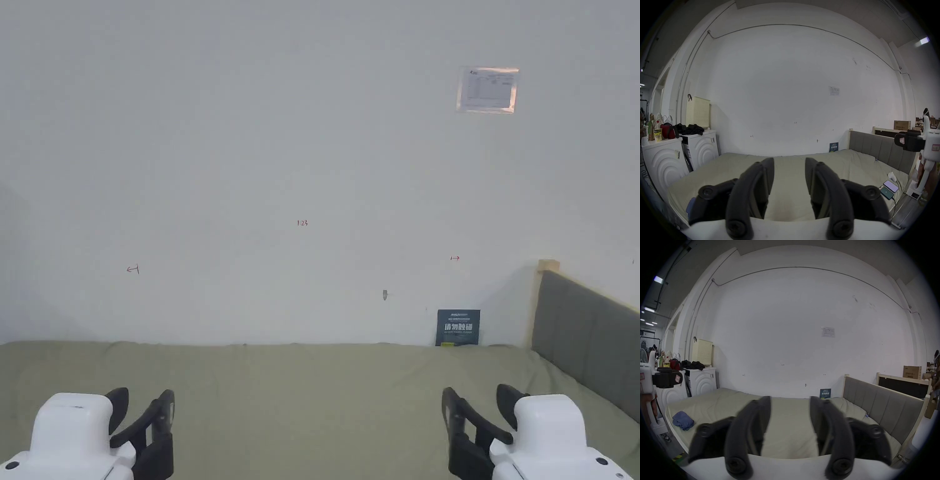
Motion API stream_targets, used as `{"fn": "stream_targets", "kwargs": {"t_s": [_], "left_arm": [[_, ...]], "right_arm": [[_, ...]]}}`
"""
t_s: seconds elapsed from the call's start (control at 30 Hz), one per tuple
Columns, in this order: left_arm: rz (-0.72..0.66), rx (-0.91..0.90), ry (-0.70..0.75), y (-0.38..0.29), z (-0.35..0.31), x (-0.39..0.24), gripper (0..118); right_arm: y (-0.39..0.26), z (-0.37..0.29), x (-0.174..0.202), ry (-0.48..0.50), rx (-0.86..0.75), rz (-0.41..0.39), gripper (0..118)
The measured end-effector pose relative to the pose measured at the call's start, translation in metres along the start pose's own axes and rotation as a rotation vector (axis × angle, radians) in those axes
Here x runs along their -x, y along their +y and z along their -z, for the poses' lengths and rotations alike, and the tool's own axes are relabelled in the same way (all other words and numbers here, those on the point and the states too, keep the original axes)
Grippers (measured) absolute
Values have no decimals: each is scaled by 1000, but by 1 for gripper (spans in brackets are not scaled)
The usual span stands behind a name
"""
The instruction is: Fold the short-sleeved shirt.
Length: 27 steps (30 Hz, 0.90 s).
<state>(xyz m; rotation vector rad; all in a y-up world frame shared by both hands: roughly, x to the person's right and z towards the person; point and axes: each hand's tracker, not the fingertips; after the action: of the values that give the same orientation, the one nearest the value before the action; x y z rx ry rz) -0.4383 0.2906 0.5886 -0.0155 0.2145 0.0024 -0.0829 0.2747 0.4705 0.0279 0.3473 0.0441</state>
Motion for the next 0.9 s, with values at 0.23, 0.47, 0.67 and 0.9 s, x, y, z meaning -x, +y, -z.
{"fn": "stream_targets", "kwargs": {"t_s": [0.23,0.47,0.67,0.9], "left_arm": [[-13,4,0,-4,0,0,113],[-11,-20,19,-11,1,3,118],[-29,-13,15,-10,1,1,118],[-27,-7,35,-11,-2,0,118]], "right_arm": [[1,-1,7,8,6,-25,109],[11,-7,14,23,-9,-17,118],[11,-5,8,136,36,120,118],[25,-16,7,154,54,200,118]]}}
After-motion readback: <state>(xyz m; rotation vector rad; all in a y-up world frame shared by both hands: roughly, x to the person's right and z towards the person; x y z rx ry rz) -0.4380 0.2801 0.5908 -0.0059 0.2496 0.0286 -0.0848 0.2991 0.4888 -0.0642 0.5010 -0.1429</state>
